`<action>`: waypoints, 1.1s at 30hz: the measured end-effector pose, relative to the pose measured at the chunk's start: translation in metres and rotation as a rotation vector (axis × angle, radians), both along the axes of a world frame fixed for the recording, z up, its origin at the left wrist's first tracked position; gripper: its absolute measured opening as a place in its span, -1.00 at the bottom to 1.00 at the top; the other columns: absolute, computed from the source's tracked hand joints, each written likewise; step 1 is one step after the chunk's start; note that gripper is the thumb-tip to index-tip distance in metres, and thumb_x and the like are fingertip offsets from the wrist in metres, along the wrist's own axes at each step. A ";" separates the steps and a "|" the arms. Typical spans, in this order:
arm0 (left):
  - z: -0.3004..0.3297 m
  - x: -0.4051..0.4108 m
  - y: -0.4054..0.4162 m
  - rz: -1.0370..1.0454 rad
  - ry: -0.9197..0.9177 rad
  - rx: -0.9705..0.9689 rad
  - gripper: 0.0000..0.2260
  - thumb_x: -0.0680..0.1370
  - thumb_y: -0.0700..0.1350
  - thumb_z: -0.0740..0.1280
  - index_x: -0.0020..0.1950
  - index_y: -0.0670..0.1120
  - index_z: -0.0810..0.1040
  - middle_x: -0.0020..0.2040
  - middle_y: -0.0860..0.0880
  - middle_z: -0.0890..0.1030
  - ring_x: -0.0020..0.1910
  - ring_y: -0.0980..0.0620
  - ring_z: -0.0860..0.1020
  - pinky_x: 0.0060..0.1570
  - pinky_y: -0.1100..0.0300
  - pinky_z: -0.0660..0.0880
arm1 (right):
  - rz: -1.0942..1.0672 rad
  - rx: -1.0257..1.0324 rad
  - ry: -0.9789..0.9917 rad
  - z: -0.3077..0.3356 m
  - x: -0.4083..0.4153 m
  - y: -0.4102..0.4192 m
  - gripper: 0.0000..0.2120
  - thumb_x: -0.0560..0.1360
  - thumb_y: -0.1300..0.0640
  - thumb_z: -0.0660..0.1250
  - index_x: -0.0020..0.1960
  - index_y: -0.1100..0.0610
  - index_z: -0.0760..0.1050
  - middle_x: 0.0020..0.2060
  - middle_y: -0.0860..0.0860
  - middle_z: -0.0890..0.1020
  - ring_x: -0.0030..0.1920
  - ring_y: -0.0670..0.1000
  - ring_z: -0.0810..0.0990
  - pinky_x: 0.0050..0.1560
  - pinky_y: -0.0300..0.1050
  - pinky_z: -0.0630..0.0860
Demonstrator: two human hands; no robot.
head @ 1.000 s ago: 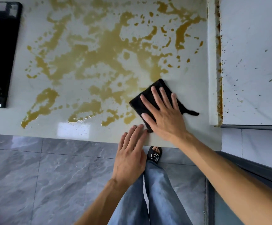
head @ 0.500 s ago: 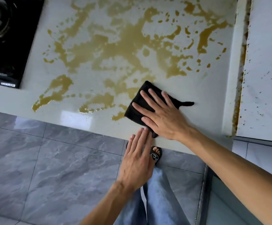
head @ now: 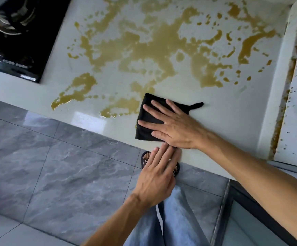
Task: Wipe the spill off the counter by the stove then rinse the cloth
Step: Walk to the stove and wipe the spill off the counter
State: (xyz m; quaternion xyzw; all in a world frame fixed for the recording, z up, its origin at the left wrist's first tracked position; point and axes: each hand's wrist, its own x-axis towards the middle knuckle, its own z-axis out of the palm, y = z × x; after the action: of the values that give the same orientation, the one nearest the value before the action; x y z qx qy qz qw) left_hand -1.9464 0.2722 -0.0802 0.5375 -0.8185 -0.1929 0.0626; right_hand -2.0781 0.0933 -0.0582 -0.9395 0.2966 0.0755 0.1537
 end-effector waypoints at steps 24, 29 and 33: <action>0.002 0.004 -0.004 0.005 0.033 0.015 -0.27 0.50 -0.18 0.23 0.72 -0.07 0.25 0.76 -0.03 0.15 0.76 -0.06 0.03 0.72 -0.06 0.02 | -0.819 -0.139 0.035 -0.010 -0.053 -0.017 -0.42 0.73 -0.22 -0.03 0.71 -0.12 0.01 0.72 0.09 -0.01 0.71 0.18 -0.05 0.64 0.36 -0.02; 0.000 0.006 -0.004 -0.003 0.064 0.019 -0.29 0.54 -0.18 0.23 0.73 -0.06 0.23 0.75 -0.02 0.16 0.75 -0.06 0.07 0.70 -0.09 0.09 | -0.765 -0.089 0.065 -0.010 -0.091 0.040 -0.42 0.71 -0.25 -0.06 0.70 -0.20 -0.01 0.72 0.03 -0.03 0.71 0.13 -0.06 0.63 0.37 0.03; 0.002 0.007 -0.004 -0.001 0.080 0.034 -0.32 0.55 -0.20 0.30 0.70 -0.08 0.30 0.74 -0.03 0.20 0.74 -0.07 0.12 0.66 -0.12 0.17 | -0.976 -0.124 0.029 -0.012 -0.102 -0.019 -0.43 0.72 -0.25 -0.07 0.70 -0.18 -0.01 0.72 0.05 -0.01 0.71 0.14 -0.06 0.64 0.35 -0.04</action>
State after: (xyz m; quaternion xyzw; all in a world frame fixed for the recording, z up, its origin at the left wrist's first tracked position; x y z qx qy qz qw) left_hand -1.9396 0.2684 -0.0779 0.5299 -0.8122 -0.2283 0.0861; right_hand -2.1802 0.0746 -0.0700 -0.6972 0.7082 -0.0101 0.1107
